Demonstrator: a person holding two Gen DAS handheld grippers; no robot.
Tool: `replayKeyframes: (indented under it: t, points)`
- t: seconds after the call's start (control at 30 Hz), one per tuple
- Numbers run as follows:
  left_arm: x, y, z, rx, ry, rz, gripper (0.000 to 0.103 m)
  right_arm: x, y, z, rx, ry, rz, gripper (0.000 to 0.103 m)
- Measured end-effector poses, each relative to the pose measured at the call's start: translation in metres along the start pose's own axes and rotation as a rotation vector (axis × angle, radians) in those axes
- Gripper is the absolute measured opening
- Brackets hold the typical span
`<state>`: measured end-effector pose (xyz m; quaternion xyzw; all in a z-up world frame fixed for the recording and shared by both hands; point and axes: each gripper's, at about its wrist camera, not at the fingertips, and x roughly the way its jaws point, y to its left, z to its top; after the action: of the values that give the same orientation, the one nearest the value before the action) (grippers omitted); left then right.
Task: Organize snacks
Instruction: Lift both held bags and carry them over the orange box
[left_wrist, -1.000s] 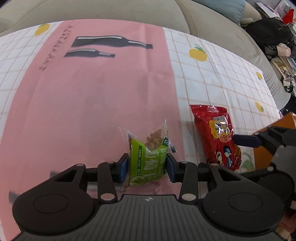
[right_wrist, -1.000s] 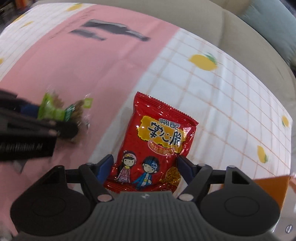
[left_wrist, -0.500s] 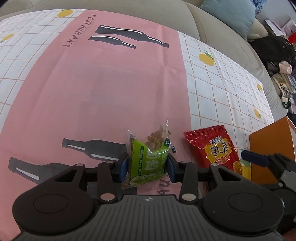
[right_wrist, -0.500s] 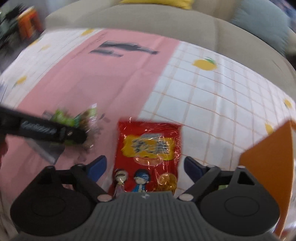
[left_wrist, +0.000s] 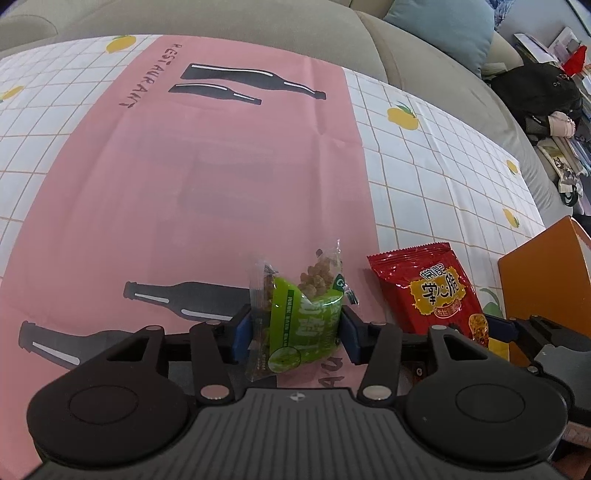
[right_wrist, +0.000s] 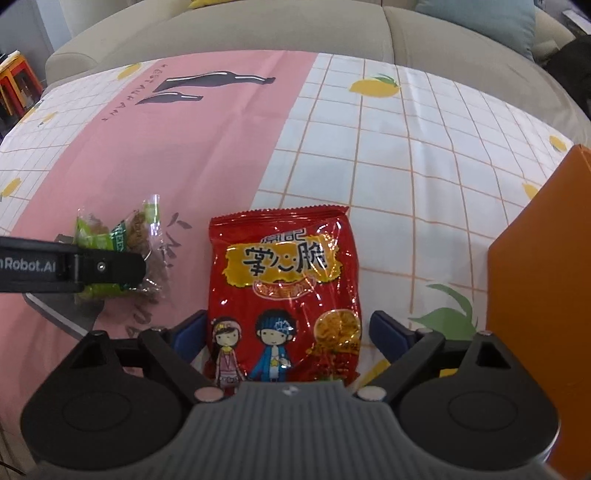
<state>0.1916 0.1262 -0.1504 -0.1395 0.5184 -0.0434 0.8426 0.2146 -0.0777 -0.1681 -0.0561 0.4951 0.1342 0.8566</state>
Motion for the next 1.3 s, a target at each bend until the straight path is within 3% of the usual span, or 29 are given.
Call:
replayKeyframes:
  t: [0.03,0.13,0.3,0.57,0.73,1.3]
  points:
    - [0.000,-0.001,-0.001,0.001,-0.004,0.002,0.055,-0.001,0.002,-0.001,-0.013,-0.008,-0.008,0.077]
    - [-0.001,0.000,-0.004,-0.004,-0.021,-0.010,0.048,-0.002,0.005,-0.002,-0.029,-0.018,-0.015,0.072]
    - [-0.004,0.001,-0.005,-0.042,-0.033,-0.005,0.044,-0.004,0.008,-0.006,-0.020,-0.035,-0.014,0.068]
    - [-0.036,-0.004,-0.004,-0.105,-0.074,-0.049,0.043,-0.038,0.017,-0.011,-0.040,-0.116,-0.027,0.068]
    - [-0.063,-0.016,-0.004,-0.121,-0.099,-0.089,0.043,-0.072,0.006,-0.013,0.038,-0.133,-0.012,0.068]
    - [-0.116,-0.118,-0.012,0.055,-0.118,-0.242,0.043,-0.202,-0.066,-0.042,0.207,-0.284,-0.016,0.068]
